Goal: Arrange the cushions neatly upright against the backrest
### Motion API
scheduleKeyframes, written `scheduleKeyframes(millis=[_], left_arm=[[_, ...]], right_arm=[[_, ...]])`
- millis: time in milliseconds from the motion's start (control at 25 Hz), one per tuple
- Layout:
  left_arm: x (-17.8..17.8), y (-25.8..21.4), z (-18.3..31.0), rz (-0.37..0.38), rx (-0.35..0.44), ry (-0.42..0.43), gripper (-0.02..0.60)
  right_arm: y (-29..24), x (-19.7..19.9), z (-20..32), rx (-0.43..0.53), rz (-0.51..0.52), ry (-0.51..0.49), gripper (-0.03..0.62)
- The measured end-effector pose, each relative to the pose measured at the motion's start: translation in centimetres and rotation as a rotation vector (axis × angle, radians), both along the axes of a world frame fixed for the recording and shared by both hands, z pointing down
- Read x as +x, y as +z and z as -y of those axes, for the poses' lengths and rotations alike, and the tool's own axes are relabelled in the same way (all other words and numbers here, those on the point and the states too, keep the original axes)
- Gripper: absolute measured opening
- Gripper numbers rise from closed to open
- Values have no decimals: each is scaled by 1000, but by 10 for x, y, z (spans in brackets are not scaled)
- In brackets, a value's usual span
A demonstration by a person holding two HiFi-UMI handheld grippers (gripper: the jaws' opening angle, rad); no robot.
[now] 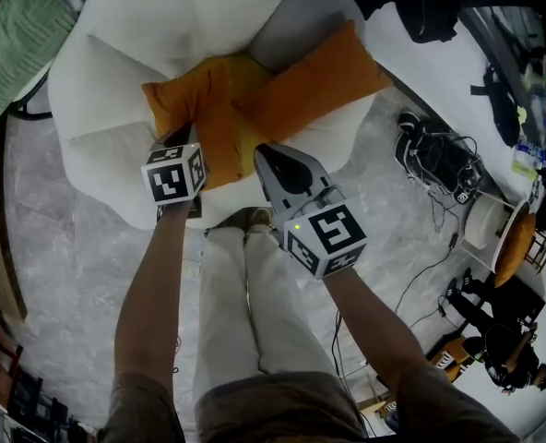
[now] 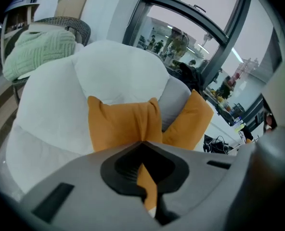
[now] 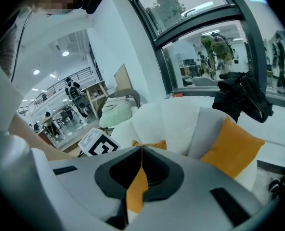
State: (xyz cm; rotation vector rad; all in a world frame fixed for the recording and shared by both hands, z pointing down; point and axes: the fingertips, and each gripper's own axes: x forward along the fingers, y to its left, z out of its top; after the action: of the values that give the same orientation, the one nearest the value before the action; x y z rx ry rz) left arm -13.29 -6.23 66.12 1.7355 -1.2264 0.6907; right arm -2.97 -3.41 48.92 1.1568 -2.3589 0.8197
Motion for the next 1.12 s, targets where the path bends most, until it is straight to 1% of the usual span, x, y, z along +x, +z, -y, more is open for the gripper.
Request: scheduleKeyframes(millis=[360, 560, 680, 840, 1000, 1120], left_arm=[[-3, -65, 57, 20, 122, 14, 8], [-10, -100, 92, 16, 182, 3, 8], [-11, -112, 108, 10, 205, 7, 8], [-8, -111, 120, -2, 209, 21, 8], [-7, -92, 123, 13, 188, 29, 8], [-12, -77, 122, 31, 172, 17, 8]], right_arm=[[-34, -6, 6, 27, 9, 11, 21], [-51, -8, 19, 51, 0, 18, 21], [-56, -7, 26, 56, -10, 26, 21], [-54, -2, 30, 56, -12, 45, 21], [-41, 1, 33, 45, -12, 52, 21], [-32, 4, 36, 36, -9, 45, 21]])
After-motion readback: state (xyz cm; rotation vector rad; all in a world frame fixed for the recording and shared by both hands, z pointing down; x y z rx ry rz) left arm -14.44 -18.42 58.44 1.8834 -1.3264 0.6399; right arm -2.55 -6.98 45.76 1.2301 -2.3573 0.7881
